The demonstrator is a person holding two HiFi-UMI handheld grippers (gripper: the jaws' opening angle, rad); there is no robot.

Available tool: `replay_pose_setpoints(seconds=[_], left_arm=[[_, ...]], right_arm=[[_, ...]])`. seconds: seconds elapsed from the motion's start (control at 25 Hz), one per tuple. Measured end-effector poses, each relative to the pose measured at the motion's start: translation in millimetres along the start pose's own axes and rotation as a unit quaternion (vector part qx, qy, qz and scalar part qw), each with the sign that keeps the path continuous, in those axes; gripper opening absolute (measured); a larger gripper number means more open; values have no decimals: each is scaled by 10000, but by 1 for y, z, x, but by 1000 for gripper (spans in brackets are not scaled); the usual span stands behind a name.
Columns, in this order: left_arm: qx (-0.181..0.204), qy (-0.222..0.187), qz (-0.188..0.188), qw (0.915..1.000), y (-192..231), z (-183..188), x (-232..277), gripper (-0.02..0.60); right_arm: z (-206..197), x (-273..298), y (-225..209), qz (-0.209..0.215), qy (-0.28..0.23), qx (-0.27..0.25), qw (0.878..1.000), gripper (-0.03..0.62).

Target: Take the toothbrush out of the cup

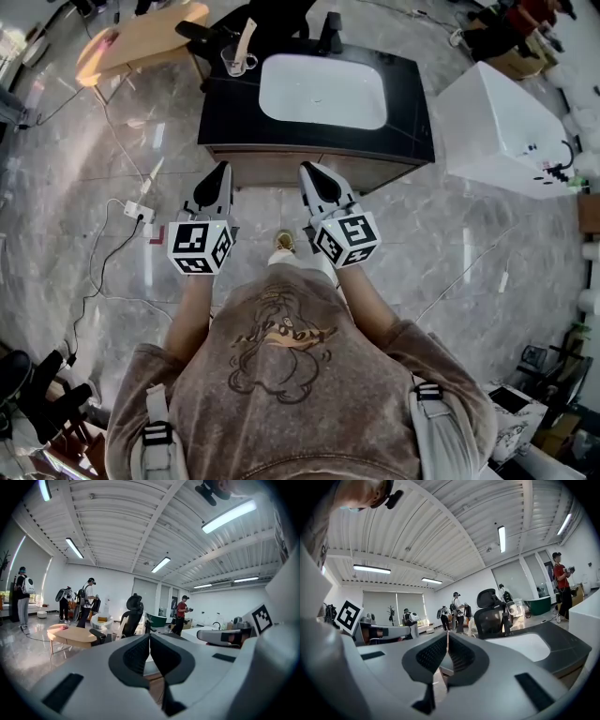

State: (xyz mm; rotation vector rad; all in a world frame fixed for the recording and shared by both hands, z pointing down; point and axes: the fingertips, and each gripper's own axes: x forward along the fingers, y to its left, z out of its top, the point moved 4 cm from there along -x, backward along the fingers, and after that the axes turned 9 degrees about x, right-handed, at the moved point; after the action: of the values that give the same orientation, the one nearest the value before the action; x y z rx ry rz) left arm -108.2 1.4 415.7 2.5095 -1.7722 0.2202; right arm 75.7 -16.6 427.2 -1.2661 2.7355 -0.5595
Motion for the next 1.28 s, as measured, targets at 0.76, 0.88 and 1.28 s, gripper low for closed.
replay_pose_setpoints(seconds=[0.76,0.88,1.28], left_arm=[[-37,-252,461,9986,32,29,108,18],[100,-270,539,9981,42,33,121,17],[-22,-445,465,9979,85,49,180,17]], right_arm=[[34,80,-86,329,166,117,9993,25],[38,92,-94,299,143,126,9994,25],[55,147,-118,187,52,102,9998,25]])
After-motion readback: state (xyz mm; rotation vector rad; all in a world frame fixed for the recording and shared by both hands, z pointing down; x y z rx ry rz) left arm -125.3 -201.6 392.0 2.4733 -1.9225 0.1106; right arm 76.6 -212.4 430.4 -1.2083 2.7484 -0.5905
